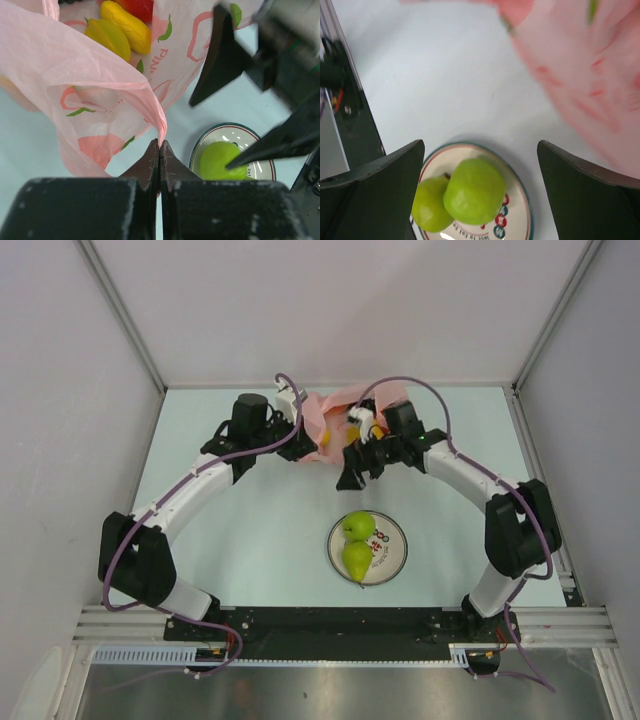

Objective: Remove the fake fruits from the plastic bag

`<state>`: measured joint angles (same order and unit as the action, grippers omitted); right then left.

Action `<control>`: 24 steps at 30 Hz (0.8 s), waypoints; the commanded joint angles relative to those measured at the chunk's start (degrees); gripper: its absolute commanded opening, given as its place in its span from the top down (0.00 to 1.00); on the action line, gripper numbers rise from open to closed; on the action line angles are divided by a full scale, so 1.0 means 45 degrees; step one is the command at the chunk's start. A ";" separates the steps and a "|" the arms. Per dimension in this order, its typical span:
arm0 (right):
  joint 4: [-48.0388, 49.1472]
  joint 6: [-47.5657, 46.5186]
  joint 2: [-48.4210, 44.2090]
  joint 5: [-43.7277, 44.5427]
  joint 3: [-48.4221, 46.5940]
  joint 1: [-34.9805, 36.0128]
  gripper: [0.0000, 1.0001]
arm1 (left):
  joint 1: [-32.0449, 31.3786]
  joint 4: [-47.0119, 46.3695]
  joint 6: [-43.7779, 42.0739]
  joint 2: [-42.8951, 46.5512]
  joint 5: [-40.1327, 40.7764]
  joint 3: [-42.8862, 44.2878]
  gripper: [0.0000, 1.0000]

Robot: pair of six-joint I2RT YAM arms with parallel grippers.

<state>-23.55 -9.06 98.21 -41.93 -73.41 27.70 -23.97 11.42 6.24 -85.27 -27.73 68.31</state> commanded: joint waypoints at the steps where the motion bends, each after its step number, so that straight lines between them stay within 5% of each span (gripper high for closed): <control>1: 0.1870 0.2494 -0.0927 0.0408 -0.0777 -0.0979 0.00 | 0.0072 0.0235 -0.0390 0.0570 0.0399 0.0347 1.00; 10: 0.4353 0.4825 0.1415 0.1388 -0.2667 -0.1332 0.00 | 0.0111 0.0391 -0.0448 0.1176 0.0771 0.0366 1.00; 14: 0.4413 0.5450 0.3013 0.2304 -0.4112 -0.1177 0.13 | 0.0111 0.0567 -0.0664 0.1682 0.0751 0.0308 1.00; 19: 0.3925 0.3735 0.4481 0.4277 -0.5288 -0.0493 0.31 | 0.0130 0.0665 -0.0684 0.2309 0.0985 -0.0200 1.00; 24: 0.4255 0.2212 0.5710 0.6754 -0.6029 0.0151 0.31 | 0.0111 0.1015 -0.0469 0.2973 0.0283 0.0131 1.00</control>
<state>-6.52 7.46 120.64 -22.33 -96.33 26.04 -23.70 15.14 4.25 -75.57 -24.32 67.81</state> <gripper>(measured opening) 0.682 0.007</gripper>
